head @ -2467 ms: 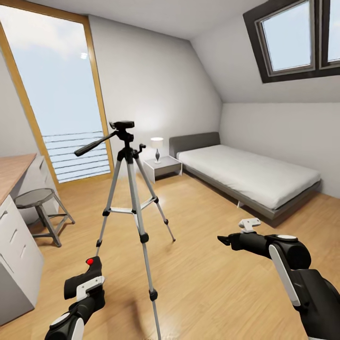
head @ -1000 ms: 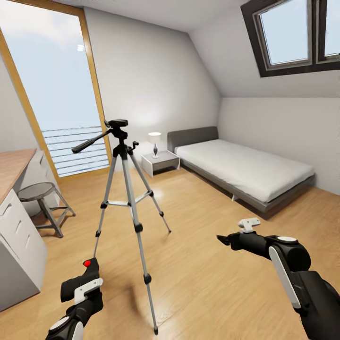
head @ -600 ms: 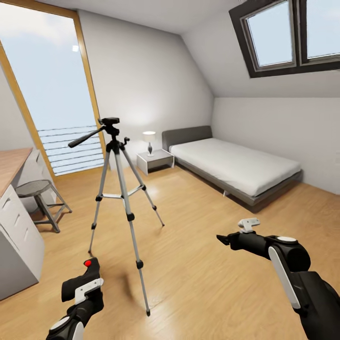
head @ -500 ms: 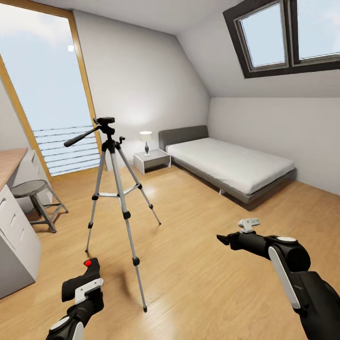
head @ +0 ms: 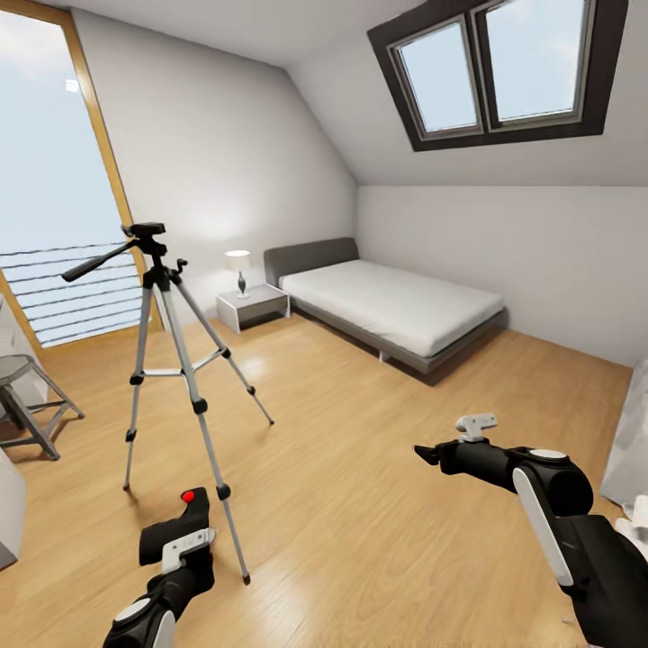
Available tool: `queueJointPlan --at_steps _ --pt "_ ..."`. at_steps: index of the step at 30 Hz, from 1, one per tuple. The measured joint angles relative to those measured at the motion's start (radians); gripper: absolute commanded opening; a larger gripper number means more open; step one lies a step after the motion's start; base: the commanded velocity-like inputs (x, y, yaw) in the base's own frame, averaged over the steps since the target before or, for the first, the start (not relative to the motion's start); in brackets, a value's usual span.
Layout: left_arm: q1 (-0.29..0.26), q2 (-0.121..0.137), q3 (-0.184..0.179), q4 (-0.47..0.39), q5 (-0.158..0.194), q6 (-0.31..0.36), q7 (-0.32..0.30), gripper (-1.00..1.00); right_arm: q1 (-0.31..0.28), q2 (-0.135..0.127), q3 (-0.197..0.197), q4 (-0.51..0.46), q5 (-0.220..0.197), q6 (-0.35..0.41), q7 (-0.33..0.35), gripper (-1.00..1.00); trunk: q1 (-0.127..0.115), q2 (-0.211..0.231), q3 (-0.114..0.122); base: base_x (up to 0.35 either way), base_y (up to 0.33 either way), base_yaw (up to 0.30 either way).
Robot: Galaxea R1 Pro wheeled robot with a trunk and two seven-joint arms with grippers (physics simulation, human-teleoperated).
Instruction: Attach the digital camera to the camera tripod in the bedroom.
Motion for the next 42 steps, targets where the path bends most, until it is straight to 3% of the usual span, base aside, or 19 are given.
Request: queueJointPlan --at_steps 10,15,22,30,42 --pt "0.000 0.000 -0.008 0.028 -0.001 0.003 -0.003 -1.00 0.000 0.003 0.001 0.000 0.000 0.000 0.000 1.00 0.000 0.000 0.000 -0.001 -0.001 -0.266" --pt "-0.001 0.000 -0.065 0.055 0.001 0.006 -0.003 -1.00 0.001 0.003 0.001 0.000 0.000 0.000 0.000 1.00 0.000 0.000 0.000 0.000 0.000 -0.267" --pt "-0.001 0.000 -0.098 0.064 -0.001 0.007 -0.003 -1.00 0.000 0.004 0.001 0.000 0.000 0.000 0.000 1.00 0.000 0.000 0.000 0.000 0.000 -0.267" --pt "-0.005 -0.001 -0.109 0.070 -0.001 0.008 -0.003 -1.00 0.000 0.005 0.001 0.001 0.000 -0.001 0.000 1.00 0.000 0.000 0.000 0.047 0.000 -0.267" --pt "-0.010 -0.002 -0.112 0.071 0.001 0.009 -0.004 -1.00 0.000 0.003 0.003 0.000 0.001 -0.001 0.001 1.00 -0.001 0.000 0.000 0.275 -0.005 -0.234"
